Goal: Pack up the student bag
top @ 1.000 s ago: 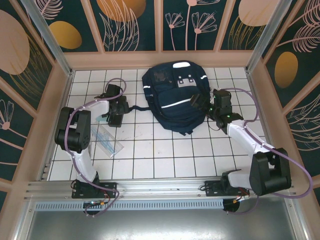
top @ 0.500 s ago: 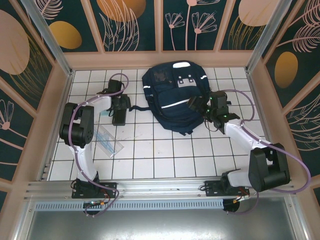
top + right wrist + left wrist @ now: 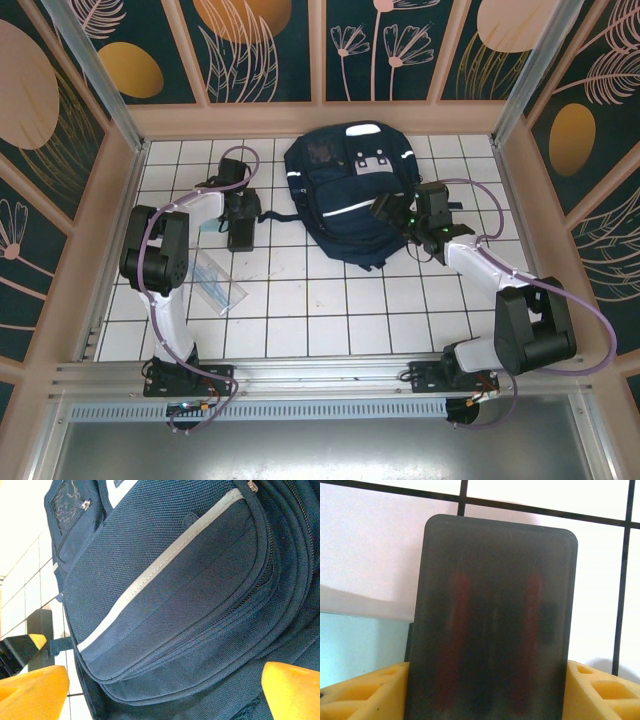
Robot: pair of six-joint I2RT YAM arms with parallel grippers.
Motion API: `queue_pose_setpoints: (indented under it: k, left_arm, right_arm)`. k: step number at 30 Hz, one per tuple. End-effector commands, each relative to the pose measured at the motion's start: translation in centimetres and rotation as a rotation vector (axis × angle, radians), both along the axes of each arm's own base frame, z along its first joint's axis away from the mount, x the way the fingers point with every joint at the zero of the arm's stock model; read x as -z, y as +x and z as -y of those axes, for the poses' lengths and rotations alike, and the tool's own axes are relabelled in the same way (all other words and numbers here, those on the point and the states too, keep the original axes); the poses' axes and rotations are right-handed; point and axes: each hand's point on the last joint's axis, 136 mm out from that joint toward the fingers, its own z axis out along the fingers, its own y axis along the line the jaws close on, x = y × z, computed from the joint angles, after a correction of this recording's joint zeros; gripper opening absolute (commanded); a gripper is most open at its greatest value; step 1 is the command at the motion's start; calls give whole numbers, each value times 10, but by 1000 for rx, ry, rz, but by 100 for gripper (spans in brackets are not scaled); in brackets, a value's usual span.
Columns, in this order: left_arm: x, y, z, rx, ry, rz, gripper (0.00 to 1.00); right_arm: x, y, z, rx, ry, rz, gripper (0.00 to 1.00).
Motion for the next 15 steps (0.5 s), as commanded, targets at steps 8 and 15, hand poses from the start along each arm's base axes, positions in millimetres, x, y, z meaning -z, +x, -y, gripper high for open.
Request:
queue_pose_setpoints:
  k: [8, 15]
  left_arm:
    - [-54, 2, 47, -15, -300, 64, 61]
    - [-106, 8, 88, -1, -567, 155, 59]
  right_arm:
    - [-35, 3, -51, -178, 41, 146, 99]
    - [-54, -15, -122, -399, 38, 301, 95]
